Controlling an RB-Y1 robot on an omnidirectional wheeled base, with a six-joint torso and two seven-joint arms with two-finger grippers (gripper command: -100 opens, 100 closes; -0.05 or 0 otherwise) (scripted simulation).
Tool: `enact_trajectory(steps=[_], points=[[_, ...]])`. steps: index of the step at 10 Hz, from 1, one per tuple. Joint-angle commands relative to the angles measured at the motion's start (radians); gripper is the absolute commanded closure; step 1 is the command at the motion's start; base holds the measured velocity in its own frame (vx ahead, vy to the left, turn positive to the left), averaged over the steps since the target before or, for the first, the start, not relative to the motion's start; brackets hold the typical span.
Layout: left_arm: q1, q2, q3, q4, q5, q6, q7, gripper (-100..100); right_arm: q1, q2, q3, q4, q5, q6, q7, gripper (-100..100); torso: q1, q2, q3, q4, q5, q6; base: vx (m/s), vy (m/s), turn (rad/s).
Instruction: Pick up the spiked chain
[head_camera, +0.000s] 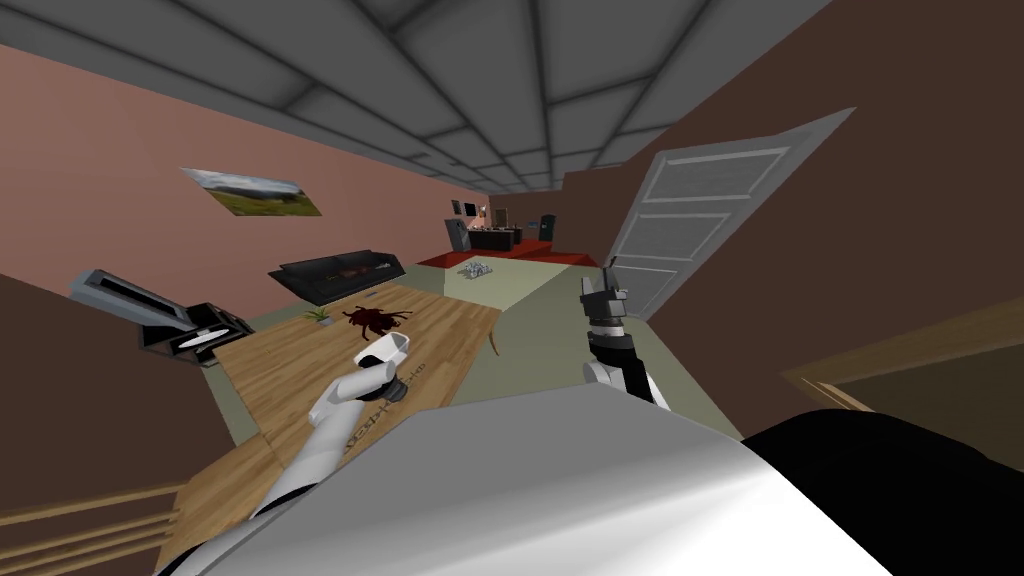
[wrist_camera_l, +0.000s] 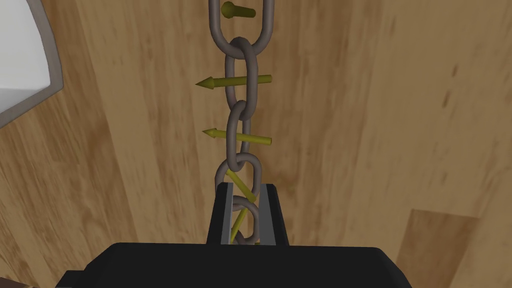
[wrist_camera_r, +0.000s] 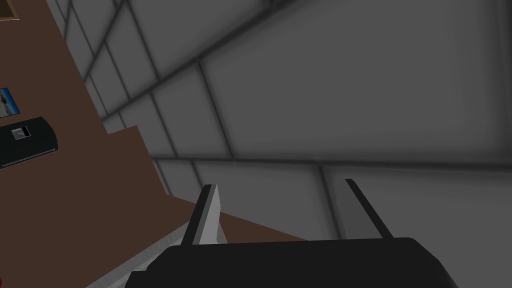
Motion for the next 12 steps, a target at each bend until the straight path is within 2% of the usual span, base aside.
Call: enact_trajectory(steps=[1,3,4,6,7,8,9,10,11,12], points=[[-0.002,0.001,0.013,0.004,0.002,0.001,-0.033,100,0.000,0.000,0.000,0.000,0.000,0.000,0.000,0,0.000,0.000,0.000,0.000,0.000,0.000,0.043,-0.064,0.084],[-0.017,0.005,0.056,0.027,0.011,0.003,-0.098,100,0.000,0.000,0.000,0.000,0.000,0.000,0.000,0,0.000,0.001,0.000,0.000,0.000,0.000,0.047,-0.076,0.133],[-0.017,0.005,0.056,0.027,0.011,0.003,-0.111,100,0.000,0.000,0.000,0.000,0.000,0.000,0.000,0,-0.001,0.000,0.000,0.000,0.000,0.000,0.049,-0.062,0.071],[-0.032,0.009,0.098,0.049,0.019,0.004,-0.173,100,0.000,0.000,0.000,0.000,0.000,0.000,0.000,0,0.001,0.000,0.000,0.000,0.000,0.001,0.054,-0.072,0.125],[-0.032,0.009,0.098,0.049,0.019,0.004,-0.189,100,0.000,0.000,0.000,0.000,0.000,0.000,0.000,0,0.000,-0.001,0.000,0.000,0.000,0.000,0.049,-0.064,0.058],[-0.040,0.011,0.119,0.060,0.023,0.005,-0.223,100,0.000,0.000,0.000,0.000,0.000,0.000,0.000,0,0.000,0.000,0.000,0.000,0.000,0.001,0.043,-0.053,0.081],[-0.040,0.011,0.119,0.060,0.023,0.005,-0.227,100,0.000,0.000,0.000,0.000,0.000,0.000,0.000,0,0.001,0.000,0.000,0.000,0.000,0.001,0.026,-0.047,0.062],[-0.047,0.013,0.140,0.071,0.027,0.006,-0.266,100,0.000,0.000,0.000,0.000,0.000,0.000,0.000,0,0.002,0.001,0.000,0.000,0.000,0.001,0.021,-0.054,0.110],[-0.044,0.012,0.130,0.064,0.025,0.006,-0.243,100,0.000,0.000,0.000,0.000,0.000,0.000,0.000,0,0.001,0.001,0.001,0.000,0.000,0.000,0.010,-0.028,0.037],[-0.044,0.013,0.132,0.065,0.026,0.006,-0.250,0,0.000,0.000,0.000,0.000,0.000,0.000,0.000,0,0.003,0.002,0.001,0.001,0.001,0.001,0.001,-0.005,-0.004]])
